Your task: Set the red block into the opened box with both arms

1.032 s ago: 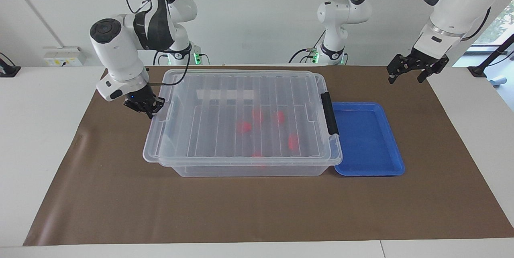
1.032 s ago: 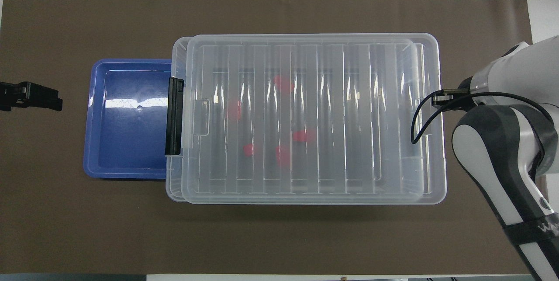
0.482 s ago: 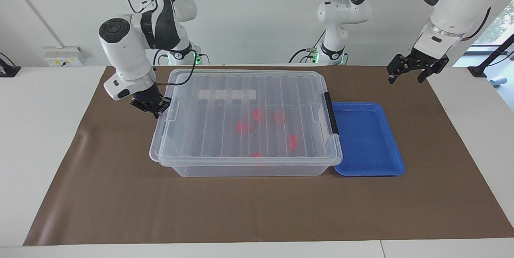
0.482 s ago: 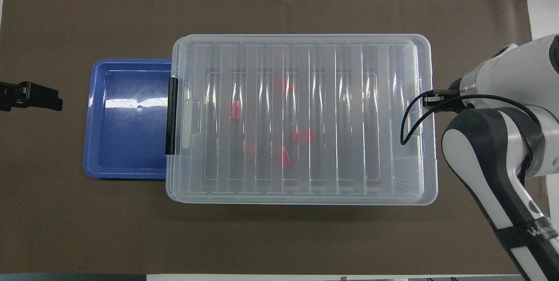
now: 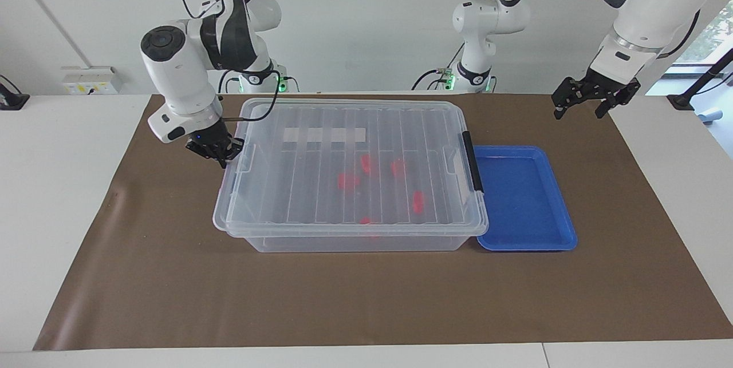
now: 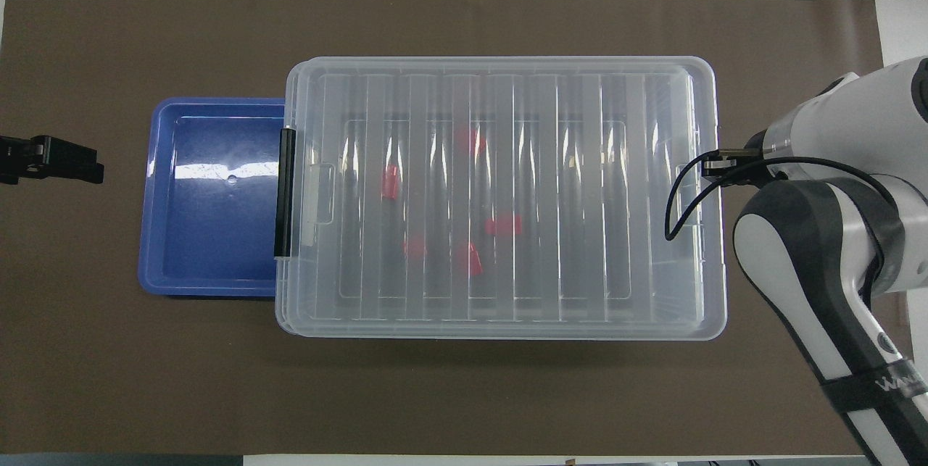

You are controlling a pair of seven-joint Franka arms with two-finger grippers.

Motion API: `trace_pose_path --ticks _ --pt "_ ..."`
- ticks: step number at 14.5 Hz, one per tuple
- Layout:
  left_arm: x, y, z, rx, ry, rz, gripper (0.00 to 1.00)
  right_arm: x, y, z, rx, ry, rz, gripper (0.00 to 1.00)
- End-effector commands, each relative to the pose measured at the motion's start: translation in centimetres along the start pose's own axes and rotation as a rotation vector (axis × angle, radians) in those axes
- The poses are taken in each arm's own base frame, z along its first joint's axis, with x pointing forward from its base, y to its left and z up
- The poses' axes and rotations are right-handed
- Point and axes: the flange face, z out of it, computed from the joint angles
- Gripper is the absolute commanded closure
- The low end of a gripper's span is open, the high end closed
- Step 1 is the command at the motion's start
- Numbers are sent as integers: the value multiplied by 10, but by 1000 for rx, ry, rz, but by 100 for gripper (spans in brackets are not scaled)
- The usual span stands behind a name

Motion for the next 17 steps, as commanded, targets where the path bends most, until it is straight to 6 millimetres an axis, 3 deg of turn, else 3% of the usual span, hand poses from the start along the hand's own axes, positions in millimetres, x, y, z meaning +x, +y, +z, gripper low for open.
trace_pose_path --ticks 1,4,6,9,14,17 --pt "-7 -3 -2 -14 -4 1 0 0 7 -17 20 -6 27 0" --pt "-7 -3 -2 -14 -2 1 0 2 13 -38 35 -36 34 0" --pt "-7 -3 -2 -14 -2 3 0 2 25 -64 32 -47 28 0" --pt "-7 -3 -2 -14 -2 1 0 -1 50 -83 23 -53 18 0" --pt "-7 -3 -2 -14 -2 1 0 -5 75 -143 22 -32 25 0" --pt "-7 -3 -2 -14 -4 1 0 -10 82 -143 21 -62 28 0"
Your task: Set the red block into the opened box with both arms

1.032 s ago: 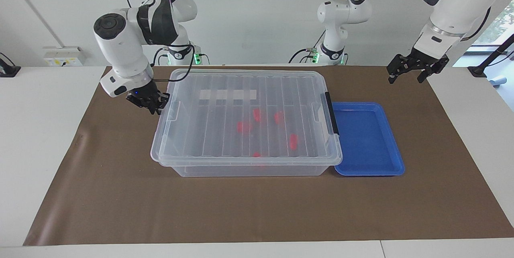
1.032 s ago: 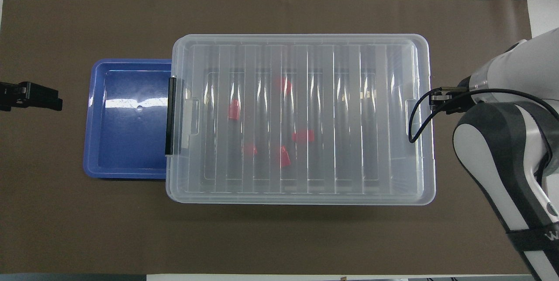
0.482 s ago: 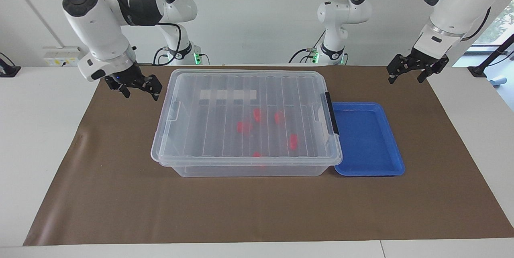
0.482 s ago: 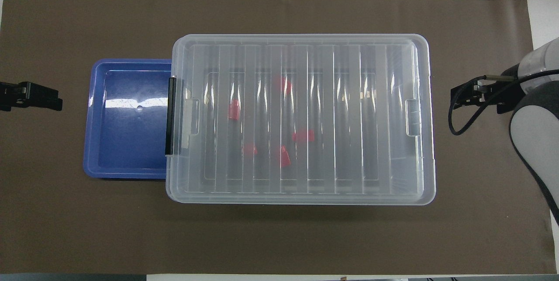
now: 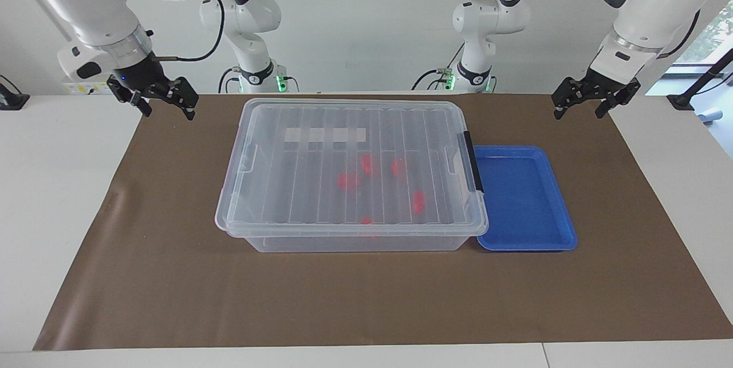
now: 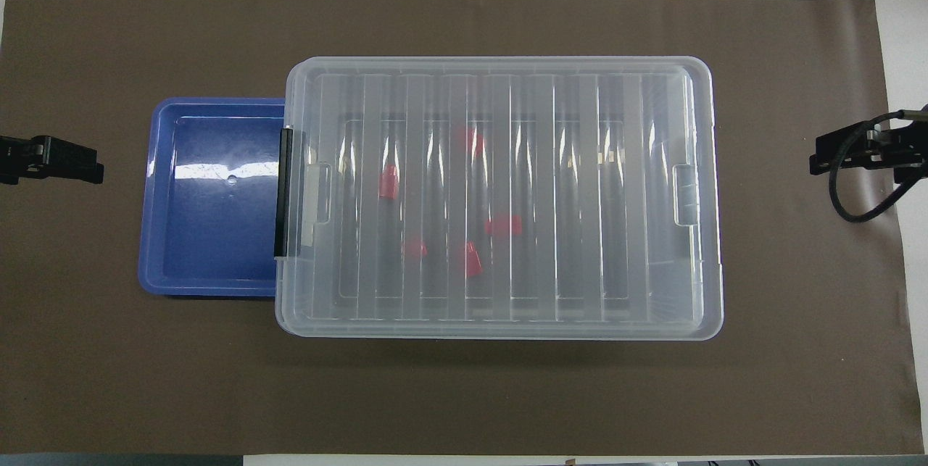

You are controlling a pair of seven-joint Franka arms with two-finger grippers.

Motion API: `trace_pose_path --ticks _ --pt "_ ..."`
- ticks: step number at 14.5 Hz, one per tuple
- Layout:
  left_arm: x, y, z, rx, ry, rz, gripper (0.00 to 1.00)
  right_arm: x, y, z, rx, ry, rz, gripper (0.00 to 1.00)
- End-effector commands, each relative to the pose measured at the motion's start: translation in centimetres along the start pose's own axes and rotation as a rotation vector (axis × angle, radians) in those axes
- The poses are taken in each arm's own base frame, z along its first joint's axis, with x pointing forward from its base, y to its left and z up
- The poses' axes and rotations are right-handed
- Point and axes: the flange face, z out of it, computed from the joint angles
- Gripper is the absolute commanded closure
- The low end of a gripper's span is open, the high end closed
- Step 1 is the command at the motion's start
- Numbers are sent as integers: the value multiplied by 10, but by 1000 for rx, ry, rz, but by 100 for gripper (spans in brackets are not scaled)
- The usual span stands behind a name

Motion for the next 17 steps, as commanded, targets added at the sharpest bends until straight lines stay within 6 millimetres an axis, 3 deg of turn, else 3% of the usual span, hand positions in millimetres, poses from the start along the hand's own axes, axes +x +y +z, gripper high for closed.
trace_pose_path --ticks 1,6,14,17 --pt "-7 -3 -2 -14 -2 1 0 1 13 1 6 -15 -1 0" --pt "-7 -3 -2 -14 -2 1 0 3 27 1 9 -15 22 0" --pt "-7 -3 -2 -14 -2 1 0 0 11 4 -8 -35 -12 0" --pt "-7 -3 -2 -14 -2 1 0 15 24 19 -16 -72 16 0"
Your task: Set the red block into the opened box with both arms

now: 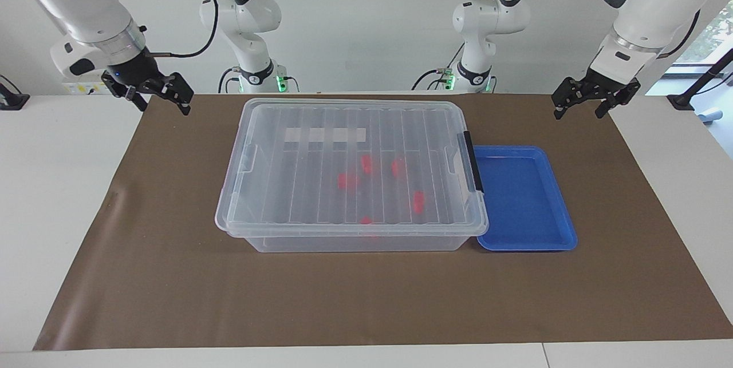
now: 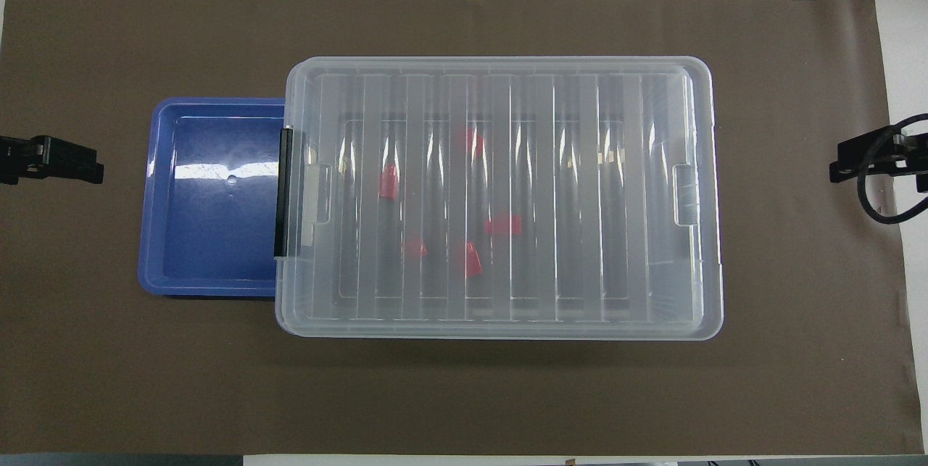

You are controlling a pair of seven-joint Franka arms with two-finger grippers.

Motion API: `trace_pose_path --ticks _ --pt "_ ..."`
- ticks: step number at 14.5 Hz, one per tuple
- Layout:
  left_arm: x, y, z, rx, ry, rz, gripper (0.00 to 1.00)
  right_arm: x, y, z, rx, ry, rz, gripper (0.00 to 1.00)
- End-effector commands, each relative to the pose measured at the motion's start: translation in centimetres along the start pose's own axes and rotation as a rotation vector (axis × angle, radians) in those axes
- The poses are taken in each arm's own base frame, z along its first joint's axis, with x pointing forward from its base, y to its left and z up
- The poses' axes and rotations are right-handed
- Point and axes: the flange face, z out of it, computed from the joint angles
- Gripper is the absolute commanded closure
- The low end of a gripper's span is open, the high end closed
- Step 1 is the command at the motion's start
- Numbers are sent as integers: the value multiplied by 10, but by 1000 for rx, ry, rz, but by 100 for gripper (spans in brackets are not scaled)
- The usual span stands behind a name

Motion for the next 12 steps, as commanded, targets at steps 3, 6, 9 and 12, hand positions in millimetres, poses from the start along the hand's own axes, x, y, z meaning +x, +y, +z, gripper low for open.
trace_pose_path --ticks 3,6,9,12 --pt "-7 -3 -2 -14 -2 3 0 6 10 1 2 -35 -11 0" --pt "-7 -3 -2 -14 -2 1 0 2 8 -4 3 -20 -25 0" --pt "-7 -3 -2 -14 -2 1 0 3 9 -4 0 -21 -22 0" --pt "-7 -3 -2 -14 -2 1 0 3 9 -4 0 -18 -20 0"
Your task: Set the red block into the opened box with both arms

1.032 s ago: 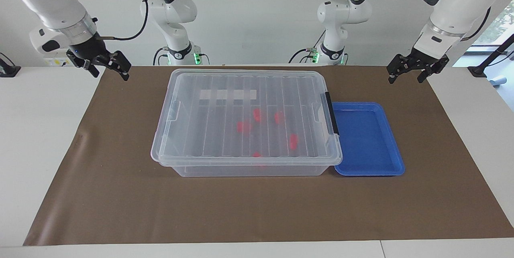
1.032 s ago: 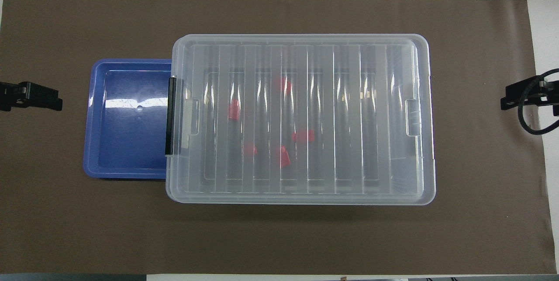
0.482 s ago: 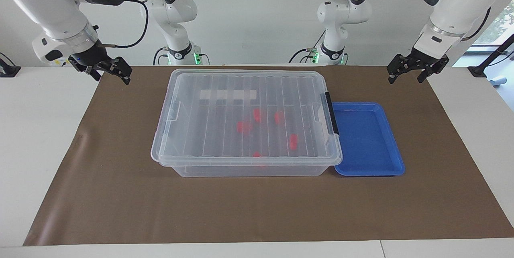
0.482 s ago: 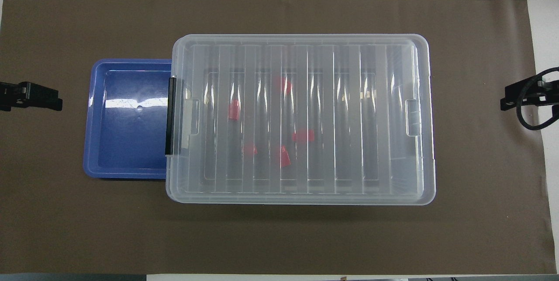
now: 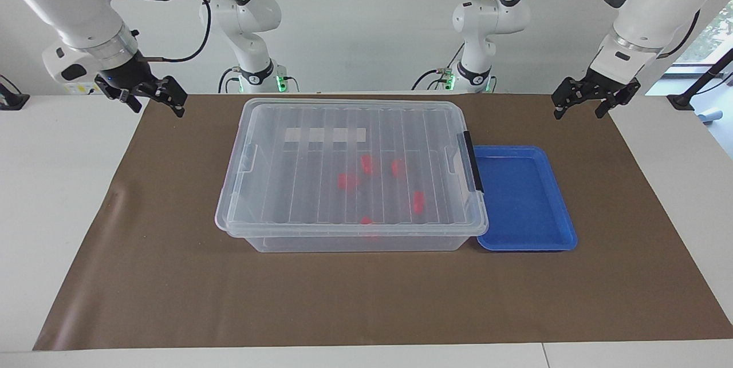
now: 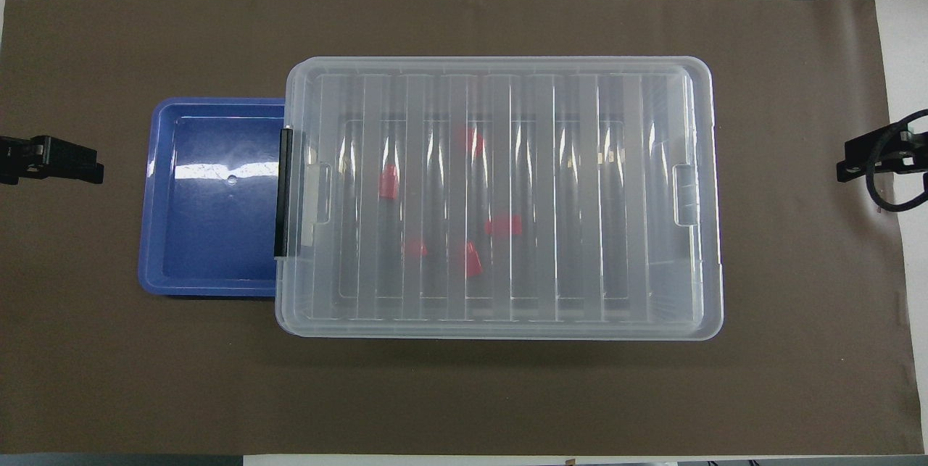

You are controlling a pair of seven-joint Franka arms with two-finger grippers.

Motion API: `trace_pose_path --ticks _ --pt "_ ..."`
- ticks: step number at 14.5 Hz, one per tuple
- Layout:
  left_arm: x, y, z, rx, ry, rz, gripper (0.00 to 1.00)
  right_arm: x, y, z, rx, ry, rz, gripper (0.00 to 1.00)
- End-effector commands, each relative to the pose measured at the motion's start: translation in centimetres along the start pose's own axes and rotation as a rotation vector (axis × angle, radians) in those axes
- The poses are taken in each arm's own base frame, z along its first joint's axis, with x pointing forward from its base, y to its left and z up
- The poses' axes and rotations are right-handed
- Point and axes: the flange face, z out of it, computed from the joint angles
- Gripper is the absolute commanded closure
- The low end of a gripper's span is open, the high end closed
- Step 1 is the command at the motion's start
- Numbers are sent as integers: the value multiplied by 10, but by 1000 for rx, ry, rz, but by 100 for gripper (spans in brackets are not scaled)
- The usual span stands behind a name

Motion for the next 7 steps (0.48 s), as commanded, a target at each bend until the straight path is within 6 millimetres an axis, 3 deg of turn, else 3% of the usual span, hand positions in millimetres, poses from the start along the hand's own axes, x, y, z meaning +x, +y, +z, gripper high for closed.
trace_pose_path --ticks 1,7 --pt "-7 -3 -2 -14 -4 3 0 -1 2 -4 3 -2 -24 0" --pt "-7 -3 -2 -14 -4 1 0 0 3 -2 3 5 -22 0"
